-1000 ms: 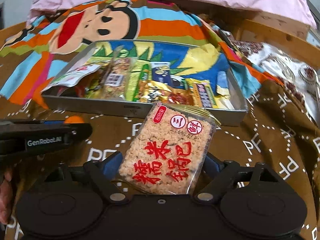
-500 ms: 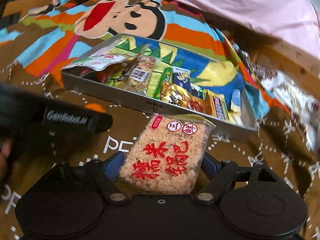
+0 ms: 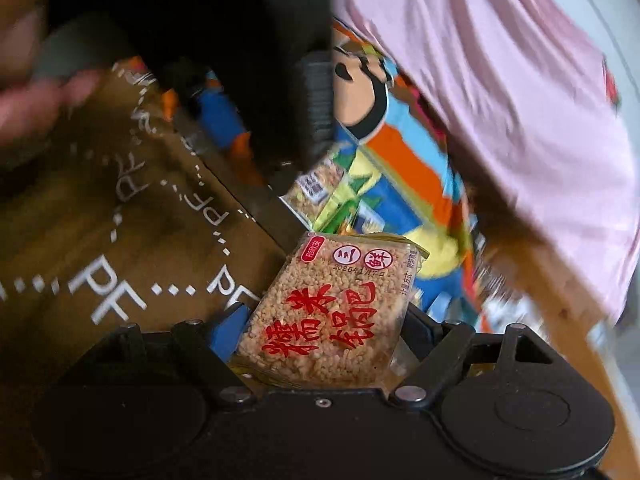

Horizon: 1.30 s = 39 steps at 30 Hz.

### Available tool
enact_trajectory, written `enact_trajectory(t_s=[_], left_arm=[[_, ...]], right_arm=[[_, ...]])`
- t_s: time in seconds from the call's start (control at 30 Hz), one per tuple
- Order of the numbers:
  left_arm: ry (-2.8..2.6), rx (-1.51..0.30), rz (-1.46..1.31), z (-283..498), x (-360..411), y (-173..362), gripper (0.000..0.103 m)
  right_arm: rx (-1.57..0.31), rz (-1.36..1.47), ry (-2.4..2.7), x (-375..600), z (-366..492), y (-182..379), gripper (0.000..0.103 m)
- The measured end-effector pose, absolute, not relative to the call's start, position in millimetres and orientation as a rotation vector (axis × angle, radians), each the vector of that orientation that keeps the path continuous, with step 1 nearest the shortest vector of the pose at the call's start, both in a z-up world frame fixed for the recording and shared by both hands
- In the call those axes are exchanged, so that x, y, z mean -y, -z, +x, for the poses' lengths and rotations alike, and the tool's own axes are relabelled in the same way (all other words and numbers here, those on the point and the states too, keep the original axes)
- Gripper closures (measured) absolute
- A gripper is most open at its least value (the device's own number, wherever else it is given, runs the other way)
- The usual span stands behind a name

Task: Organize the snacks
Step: 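Carry the rice cracker pack and orange into the tray and open both tools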

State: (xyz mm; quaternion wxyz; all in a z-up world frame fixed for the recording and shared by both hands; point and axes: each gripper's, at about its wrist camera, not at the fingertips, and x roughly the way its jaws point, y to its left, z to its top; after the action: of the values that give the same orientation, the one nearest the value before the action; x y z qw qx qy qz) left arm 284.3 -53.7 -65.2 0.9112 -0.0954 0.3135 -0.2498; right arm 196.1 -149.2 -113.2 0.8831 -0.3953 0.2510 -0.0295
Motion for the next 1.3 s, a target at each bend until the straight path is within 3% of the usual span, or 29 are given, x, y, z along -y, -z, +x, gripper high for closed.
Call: enact_trajectory(t_s=[0.3, 0.73, 1.07, 1.17, 1.3], left_arm=[[0.514, -0.612, -0.209, 292.0, 55.4, 61.4, 0.068], [0.529, -0.412, -0.127, 329.6, 78.4, 48.7, 0.068], [0.569, -0.413, -0.172, 354.3, 81.1, 69.1, 0.068], [0.620, -0.405, -0.172, 354.9, 88.0, 71.8, 0.067], [0.655, -0.426, -0.161, 356.3, 96.6, 81.0, 0.067]], right_arm=[[-0.446, -0.943, 0.091, 152.4, 198.1, 117.0, 0.021], [-0.289, -0.808, 0.203, 186.8, 253.5, 79.0, 0.021], [-0.391, -0.542, 0.233, 222.7, 304.4, 78.3, 0.021], [-0.418, -0.514, 0.263, 231.4, 308.7, 82.7, 0.034], [-0.460, -0.496, 0.258, 239.1, 310.4, 89.1, 0.034]])
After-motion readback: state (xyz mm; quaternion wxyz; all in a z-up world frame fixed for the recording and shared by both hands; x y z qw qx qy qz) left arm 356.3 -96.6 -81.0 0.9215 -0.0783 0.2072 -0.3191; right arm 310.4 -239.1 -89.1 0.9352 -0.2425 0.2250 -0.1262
